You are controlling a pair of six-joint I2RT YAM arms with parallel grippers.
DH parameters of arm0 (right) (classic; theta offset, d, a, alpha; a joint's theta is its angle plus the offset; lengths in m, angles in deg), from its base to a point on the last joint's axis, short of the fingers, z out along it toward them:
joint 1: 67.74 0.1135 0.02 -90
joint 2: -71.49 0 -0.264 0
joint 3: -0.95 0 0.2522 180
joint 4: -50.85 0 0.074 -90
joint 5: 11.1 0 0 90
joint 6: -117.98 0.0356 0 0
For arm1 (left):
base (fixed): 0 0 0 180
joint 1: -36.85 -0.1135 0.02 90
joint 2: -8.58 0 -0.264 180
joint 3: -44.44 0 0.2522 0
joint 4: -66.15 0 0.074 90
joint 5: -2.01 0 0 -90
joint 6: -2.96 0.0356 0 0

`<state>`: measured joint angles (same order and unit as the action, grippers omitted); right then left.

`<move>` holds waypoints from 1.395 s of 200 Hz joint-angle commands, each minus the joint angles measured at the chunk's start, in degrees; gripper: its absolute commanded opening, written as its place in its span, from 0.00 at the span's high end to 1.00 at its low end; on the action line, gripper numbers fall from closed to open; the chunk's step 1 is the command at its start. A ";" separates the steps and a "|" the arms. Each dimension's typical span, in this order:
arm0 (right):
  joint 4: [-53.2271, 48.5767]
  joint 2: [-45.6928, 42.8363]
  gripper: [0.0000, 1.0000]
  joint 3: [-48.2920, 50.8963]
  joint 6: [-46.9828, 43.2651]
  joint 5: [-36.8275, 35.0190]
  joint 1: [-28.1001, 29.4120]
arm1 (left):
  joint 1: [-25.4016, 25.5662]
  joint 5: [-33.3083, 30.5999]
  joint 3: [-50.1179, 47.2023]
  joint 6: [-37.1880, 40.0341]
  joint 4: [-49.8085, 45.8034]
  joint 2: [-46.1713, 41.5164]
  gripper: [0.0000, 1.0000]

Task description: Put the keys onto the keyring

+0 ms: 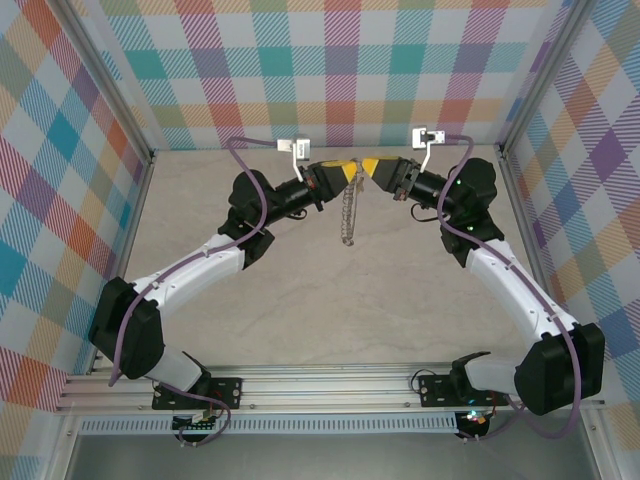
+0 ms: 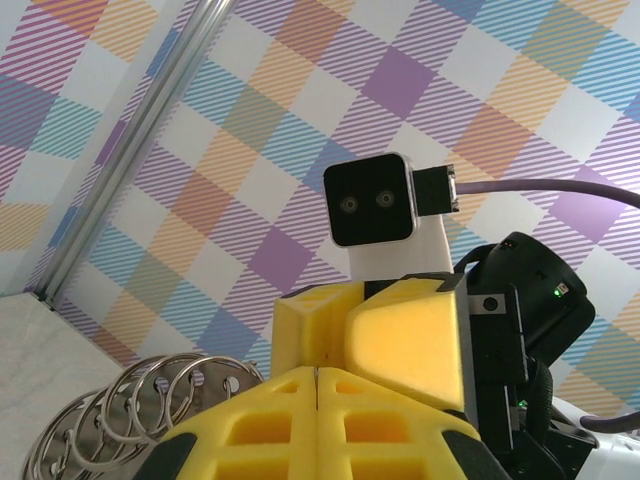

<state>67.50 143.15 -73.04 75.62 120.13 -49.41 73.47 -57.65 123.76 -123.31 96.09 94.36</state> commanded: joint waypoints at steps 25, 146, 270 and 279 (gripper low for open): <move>2.75 0.25 0.83 -0.46 0.88 1.47 -0.05 | 0.21 0.02 2.73 -0.42 3.86 -0.08 1.00; 3.76 0.21 0.95 2.98 1.43 1.92 0.47 | 0.29 -0.39 2.95 -1.02 4.28 0.25 1.00; 5.01 0.09 0.88 5.56 1.76 1.22 3.46 | 0.29 -1.16 2.73 -1.75 5.18 0.56 1.00; 5.01 0.23 0.88 5.47 1.76 1.21 3.71 | 0.29 -1.23 2.73 -1.73 5.24 0.57 1.00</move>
<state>72.18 143.57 -68.60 77.09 119.12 -47.68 73.45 -58.24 124.05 -124.79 96.11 95.45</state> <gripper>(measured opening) 0.123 0.049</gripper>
